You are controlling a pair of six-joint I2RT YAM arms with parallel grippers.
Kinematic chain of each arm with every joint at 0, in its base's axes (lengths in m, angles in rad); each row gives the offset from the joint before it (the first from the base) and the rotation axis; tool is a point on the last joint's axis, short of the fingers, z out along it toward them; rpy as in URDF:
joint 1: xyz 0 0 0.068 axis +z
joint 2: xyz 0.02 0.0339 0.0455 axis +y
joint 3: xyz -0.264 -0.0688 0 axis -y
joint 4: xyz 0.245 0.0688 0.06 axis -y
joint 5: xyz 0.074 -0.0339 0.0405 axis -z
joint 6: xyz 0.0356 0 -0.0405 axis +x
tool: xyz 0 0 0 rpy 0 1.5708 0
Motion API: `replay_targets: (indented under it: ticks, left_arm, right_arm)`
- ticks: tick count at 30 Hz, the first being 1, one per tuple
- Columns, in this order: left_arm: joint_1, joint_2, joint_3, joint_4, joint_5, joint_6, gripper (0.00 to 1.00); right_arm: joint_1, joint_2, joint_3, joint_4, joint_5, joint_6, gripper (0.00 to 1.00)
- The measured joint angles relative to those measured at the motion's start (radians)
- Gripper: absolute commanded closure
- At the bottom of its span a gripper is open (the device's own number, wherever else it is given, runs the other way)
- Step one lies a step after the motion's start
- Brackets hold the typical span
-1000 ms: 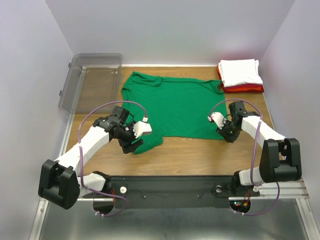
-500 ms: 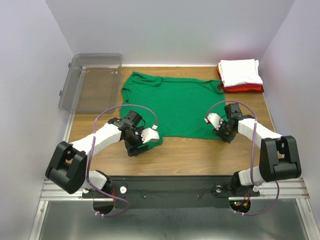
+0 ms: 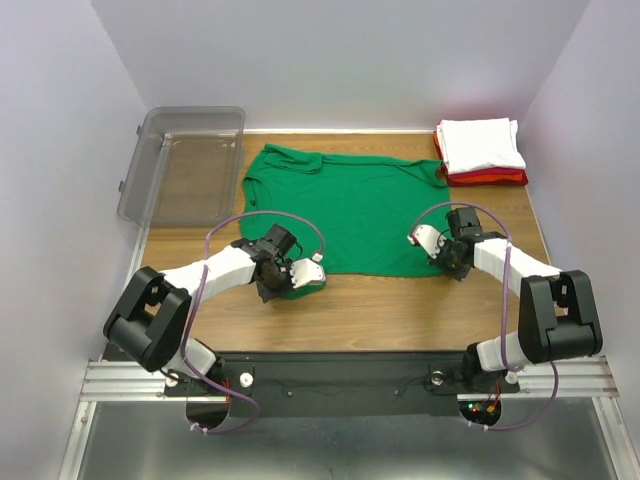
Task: Fold and stack the t-shirts
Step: Flatten the tshirt out
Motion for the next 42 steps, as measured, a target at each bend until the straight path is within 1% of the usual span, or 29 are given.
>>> replay_targets:
  ticks: [5, 7, 9, 12, 14, 15, 16, 17, 18, 21, 24, 27, 30, 33, 38, 40, 42]
  left_arm:
    - [0.026, -0.033, 0.004, -0.016, 0.01, -0.018, 1.0]
    - [0.065, -0.064, 0.048, -0.062, 0.015, -0.028, 1.0]
    - [0.114, -0.099, 0.136, -0.089, 0.024, -0.043, 1.0]
    - [0.211, -0.122, 0.354, -0.112, 0.042, -0.078, 1.0]
    - [0.267, -0.131, 0.529, -0.077, 0.036, -0.107, 1.0]
    - [0.282, -0.137, 0.587, -0.067, 0.03, -0.118, 1.0]
    - [0.285, -0.14, 0.605, -0.052, 0.022, -0.131, 1.0]
    - [0.29, -0.166, 0.679, -0.039, 0.017, -0.144, 1.0]
    - [0.289, -0.182, 0.719, -0.04, 0.012, -0.158, 1.0]
    - [0.283, -0.232, 0.814, -0.021, -0.015, -0.198, 1.0]
    - [0.283, -0.297, 0.857, 0.018, -0.046, -0.236, 1.0]
    - [0.283, -0.415, 0.862, 0.066, -0.077, -0.267, 1.0]
    - [0.282, -0.505, 0.898, 0.104, -0.084, -0.286, 1.0]
    - [0.282, -0.579, 0.958, 0.142, -0.053, -0.291, 1.0]
    - [0.282, -0.669, 1.04, 0.168, 0.035, -0.288, 1.0]
    - [0.282, -0.696, 1.082, 0.159, 0.061, -0.284, 1.0]
    - [0.283, -0.718, 1.092, 0.15, 0.08, -0.279, 1.0]
  right_arm:
    - [0.0, -0.015, -0.002, -0.005, 0.019, 0.004, 0.99]
    - [0.0, -0.028, 0.018, -0.036, 0.031, 0.012, 0.99]
    - [0.0, -0.049, 0.068, -0.051, 0.039, 0.018, 0.99]
    - [0.0, -0.061, 0.225, -0.076, 0.065, 0.037, 0.99]
    - [0.0, -0.061, 0.344, -0.082, 0.08, 0.052, 0.99]
    - [0.0, -0.061, 0.443, -0.079, 0.092, 0.064, 1.0]
    - [0.0, -0.061, 0.503, -0.078, 0.099, 0.071, 0.99]
    - [0.0, -0.061, 0.582, -0.074, 0.109, 0.082, 0.99]
    - [0.0, -0.063, 0.653, -0.068, 0.119, 0.091, 1.0]
    - [0.0, -0.071, 0.805, -0.066, 0.14, 0.103, 1.0]
    - [0.0, -0.1, 0.925, -0.078, 0.156, 0.116, 0.99]
    - [0.0, -0.148, 1.017, -0.1, 0.166, 0.126, 0.99]
    - [0.0, -0.23, 1.1, -0.106, 0.17, 0.134, 0.99]
    - [0.0, -0.325, 1.189, -0.124, 0.169, 0.135, 0.99]
    - [0.006, -0.423, 1.353, -0.137, 0.153, 0.122, 0.99]
    - [0.006, -0.455, 1.39, -0.137, 0.145, 0.106, 0.99]
    - [0.006, -0.482, 1.389, -0.136, 0.139, 0.082, 0.99]
